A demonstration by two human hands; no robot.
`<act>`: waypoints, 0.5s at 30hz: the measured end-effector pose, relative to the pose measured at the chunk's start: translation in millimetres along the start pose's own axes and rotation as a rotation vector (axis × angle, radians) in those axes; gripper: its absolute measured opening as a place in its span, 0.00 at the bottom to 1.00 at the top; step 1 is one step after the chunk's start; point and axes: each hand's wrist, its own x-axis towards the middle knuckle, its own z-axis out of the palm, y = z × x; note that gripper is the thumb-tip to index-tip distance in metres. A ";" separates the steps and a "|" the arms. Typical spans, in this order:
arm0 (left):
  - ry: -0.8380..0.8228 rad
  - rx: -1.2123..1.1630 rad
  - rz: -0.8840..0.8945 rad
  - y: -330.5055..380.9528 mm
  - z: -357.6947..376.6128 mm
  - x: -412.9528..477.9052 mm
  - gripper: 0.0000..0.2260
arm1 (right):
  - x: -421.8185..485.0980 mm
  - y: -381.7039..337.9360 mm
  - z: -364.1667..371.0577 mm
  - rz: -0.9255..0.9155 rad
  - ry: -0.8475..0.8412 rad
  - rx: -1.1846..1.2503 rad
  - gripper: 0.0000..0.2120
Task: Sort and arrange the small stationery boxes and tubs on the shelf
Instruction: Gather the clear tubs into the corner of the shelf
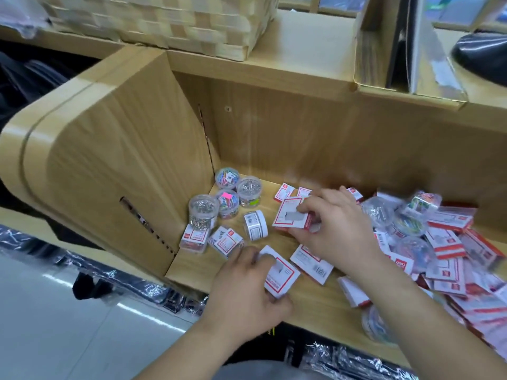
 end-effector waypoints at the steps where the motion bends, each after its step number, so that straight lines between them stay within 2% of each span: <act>1: 0.039 -0.032 -0.002 -0.4 -4.8 1.7 0.21 | -6.2 -2.1 -8.3 0.034 0.047 0.073 0.18; 4: 0.070 -0.109 -0.006 1.8 -12.2 9.5 0.21 | -28.0 -1.8 -28.8 0.166 0.097 0.208 0.18; 7: 0.031 -0.163 0.024 6.5 -6.7 16.7 0.22 | -58.2 4.1 -38.5 0.268 0.156 0.154 0.18; 10: 0.048 -0.200 0.078 16.3 -2.4 17.5 0.22 | -92.4 6.6 -46.2 0.302 0.223 0.125 0.19; 15: 0.061 -0.283 0.142 45.9 -8.8 36.9 0.25 | -115.3 11.1 -68.1 0.374 0.397 0.309 0.19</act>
